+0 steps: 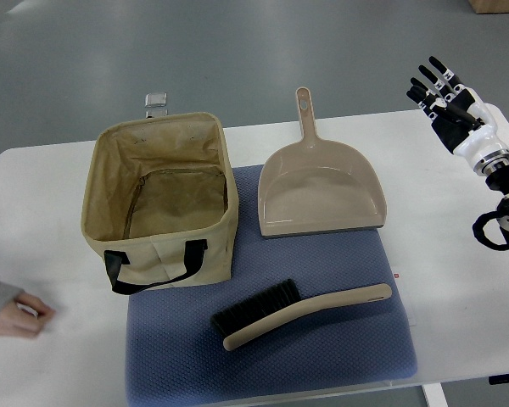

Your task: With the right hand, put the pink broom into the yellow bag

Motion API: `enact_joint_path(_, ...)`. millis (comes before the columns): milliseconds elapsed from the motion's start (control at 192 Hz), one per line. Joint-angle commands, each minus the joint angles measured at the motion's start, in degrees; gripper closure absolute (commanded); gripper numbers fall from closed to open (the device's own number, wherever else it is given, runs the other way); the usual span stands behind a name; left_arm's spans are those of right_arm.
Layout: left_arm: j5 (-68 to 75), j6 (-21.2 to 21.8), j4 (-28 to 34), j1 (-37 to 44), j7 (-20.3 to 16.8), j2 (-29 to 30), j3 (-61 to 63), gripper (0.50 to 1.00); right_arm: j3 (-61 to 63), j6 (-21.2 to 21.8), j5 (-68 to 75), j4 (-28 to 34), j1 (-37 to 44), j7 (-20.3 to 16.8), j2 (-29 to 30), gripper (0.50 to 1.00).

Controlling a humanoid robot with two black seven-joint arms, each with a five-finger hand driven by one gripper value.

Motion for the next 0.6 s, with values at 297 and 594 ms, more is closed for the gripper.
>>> enact_joint_path(297, 0.1, 0.0, -0.2, -0.1, 0.0, 0.0, 0.0, 0.500, 0.0, 0.0, 0.0, 0.0, 0.1, -0.1, 0.0, 0.570)
enact_joint_path(594, 0.1, 0.0, -0.3, -0.1, 0.0, 0.0, -0.1, 0.500, 0.0, 0.2, 0.0, 0.0, 0.1, 0.0, 0.1, 0.570)
